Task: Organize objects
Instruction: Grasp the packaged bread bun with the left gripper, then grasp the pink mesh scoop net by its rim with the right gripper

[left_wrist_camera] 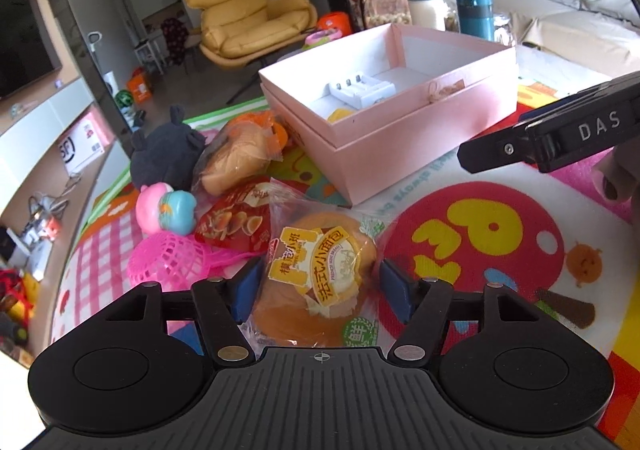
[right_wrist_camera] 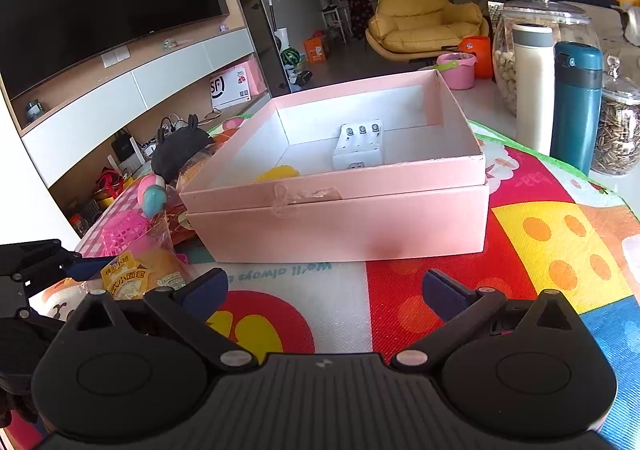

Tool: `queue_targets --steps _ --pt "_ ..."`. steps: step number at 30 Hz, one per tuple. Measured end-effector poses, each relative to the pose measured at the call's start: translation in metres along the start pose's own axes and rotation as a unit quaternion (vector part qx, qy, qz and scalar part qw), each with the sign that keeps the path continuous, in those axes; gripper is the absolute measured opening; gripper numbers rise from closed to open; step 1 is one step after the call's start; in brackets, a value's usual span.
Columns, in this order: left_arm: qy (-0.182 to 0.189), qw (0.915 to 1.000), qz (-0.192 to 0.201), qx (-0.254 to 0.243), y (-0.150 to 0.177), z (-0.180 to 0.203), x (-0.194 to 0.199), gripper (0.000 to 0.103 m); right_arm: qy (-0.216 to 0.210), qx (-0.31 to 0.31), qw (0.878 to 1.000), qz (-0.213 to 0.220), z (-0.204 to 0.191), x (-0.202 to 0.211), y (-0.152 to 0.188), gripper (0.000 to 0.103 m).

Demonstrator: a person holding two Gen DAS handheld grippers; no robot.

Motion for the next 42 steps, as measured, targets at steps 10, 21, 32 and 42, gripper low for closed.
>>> queue_targets --steps 10,21,32,42 --pt "-0.016 0.9996 0.002 0.024 0.002 -0.002 0.002 0.063 0.007 -0.004 1.000 -0.006 0.001 -0.002 0.002 0.103" --pt "0.024 0.9909 0.009 0.132 0.012 -0.002 0.033 0.061 0.014 0.078 0.996 -0.033 -0.020 -0.004 0.001 0.103" --pt "0.023 0.9764 0.035 0.212 0.034 -0.015 0.065 0.061 -0.103 0.175 0.977 -0.072 -0.148 -0.049 -0.054 0.103" --pt "0.018 0.9678 0.050 0.246 0.045 -0.031 0.079 0.061 -0.150 0.242 0.945 -0.162 -0.252 -0.131 0.007 0.085"
Point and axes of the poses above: each gripper's, at about its wrist camera, not at the fingertips, and x roughly against the way its jaws point, z to its right, y to its underside, the point moved 9 cm from there along -x, roughly the way its jaws point, and after that the axes turned 15 degrees about z, right-handed, at the moved point
